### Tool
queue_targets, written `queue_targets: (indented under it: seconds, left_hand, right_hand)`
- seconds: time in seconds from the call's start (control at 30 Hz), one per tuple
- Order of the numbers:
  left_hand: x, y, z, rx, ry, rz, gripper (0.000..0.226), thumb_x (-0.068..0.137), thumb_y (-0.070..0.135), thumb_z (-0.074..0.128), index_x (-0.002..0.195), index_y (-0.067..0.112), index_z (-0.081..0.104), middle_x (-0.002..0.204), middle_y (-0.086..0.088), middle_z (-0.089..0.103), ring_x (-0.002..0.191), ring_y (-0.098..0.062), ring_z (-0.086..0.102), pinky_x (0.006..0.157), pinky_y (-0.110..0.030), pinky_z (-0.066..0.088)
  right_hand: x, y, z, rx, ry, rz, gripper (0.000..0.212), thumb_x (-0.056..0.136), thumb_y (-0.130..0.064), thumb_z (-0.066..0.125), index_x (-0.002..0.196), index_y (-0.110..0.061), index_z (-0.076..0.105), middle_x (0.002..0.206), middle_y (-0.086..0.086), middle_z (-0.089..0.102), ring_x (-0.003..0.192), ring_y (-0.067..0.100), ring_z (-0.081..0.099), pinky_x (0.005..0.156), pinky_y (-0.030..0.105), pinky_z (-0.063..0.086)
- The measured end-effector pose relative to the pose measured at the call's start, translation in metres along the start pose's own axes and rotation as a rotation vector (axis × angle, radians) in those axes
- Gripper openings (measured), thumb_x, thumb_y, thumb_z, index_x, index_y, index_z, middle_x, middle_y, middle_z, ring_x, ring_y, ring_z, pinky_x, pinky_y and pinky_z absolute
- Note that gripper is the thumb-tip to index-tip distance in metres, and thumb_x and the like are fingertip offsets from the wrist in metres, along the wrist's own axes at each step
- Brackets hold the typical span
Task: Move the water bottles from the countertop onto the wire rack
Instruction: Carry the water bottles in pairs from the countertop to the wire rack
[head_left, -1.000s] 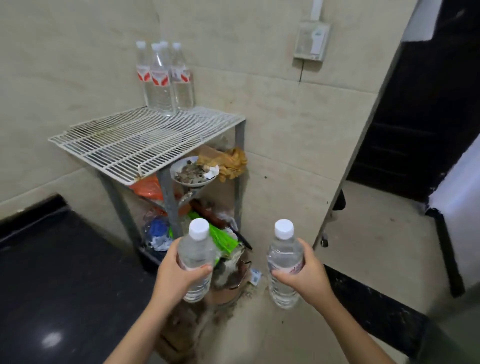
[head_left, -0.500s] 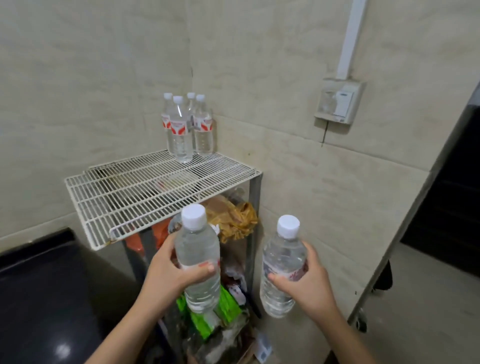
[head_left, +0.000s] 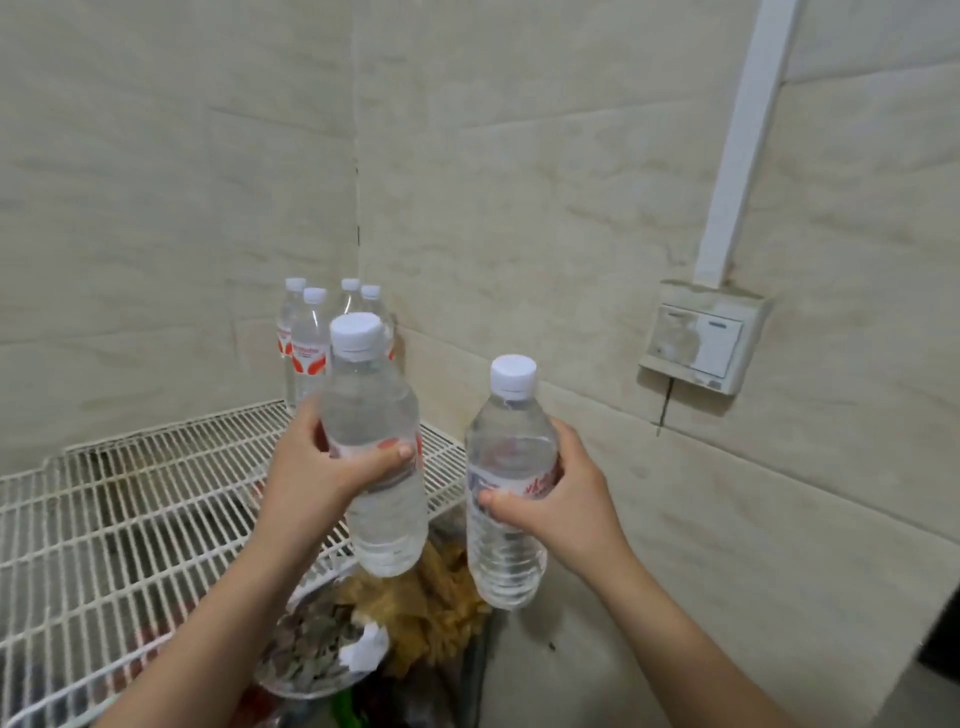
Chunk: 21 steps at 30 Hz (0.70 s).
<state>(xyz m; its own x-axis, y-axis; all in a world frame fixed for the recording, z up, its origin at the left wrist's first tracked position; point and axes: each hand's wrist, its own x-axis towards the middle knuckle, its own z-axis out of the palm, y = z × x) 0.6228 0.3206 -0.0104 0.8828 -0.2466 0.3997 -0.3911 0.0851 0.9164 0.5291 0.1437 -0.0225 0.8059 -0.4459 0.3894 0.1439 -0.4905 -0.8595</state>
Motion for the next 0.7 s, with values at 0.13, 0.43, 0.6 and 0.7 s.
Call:
queue_targets:
  seconds: [0.13,0.43,0.6,0.7]
  left_hand:
    - [0.043,-0.010,-0.004,-0.001,0.075,0.001,0.065,0.037,0.044,0.077,0.099,0.031,0.062,0.094,0.010,0.072,0.083,-0.006,0.068,0.071,-0.027,0.051]
    - [0.103,-0.043,-0.016,0.089,0.246,-0.069,0.060,0.059,0.020,0.083,0.113,0.016,0.056,0.105,-0.002,0.068,0.095,-0.020,0.065,0.082,-0.039,0.053]
    - [0.125,-0.059,-0.011,0.170,0.341,-0.105,0.061,0.060,0.023,0.082,0.112,0.013,0.053,0.104,-0.004,0.065,0.094,-0.023,0.063,0.076,-0.035,0.052]
    - [0.138,-0.072,-0.005,0.223,0.371,-0.123,0.061,0.060,0.025,0.082,0.112,0.015,0.052,0.104,-0.003,0.064,0.094,-0.023,0.062,0.083,-0.041,0.052]
  right_hand:
    - [0.053,0.004,0.016,0.032,0.015,-0.037,0.067,0.055,-0.020,0.085,0.106,-0.037,0.045,0.093,-0.023,0.059,0.092,0.004,0.062,0.087,0.030,0.051]
    - [0.136,0.020,0.064,0.138,-0.012,-0.023,0.069,0.058,-0.019,0.083,0.118,-0.020,0.049,0.100,-0.009,0.059,0.097,0.015,0.060,0.086,0.034,0.051]
    - [0.183,0.026,0.087,0.134,-0.069,-0.004,0.068,0.061,-0.026,0.081,0.120,-0.024,0.046,0.111,-0.003,0.062,0.099,0.018,0.060,0.087,0.038,0.051]
    - [0.207,0.034,0.104,0.082,-0.073,-0.011,0.078,0.061,-0.030,0.081,0.128,-0.023,0.041,0.120,-0.001,0.060,0.106,0.022,0.059,0.090,0.037,0.049]
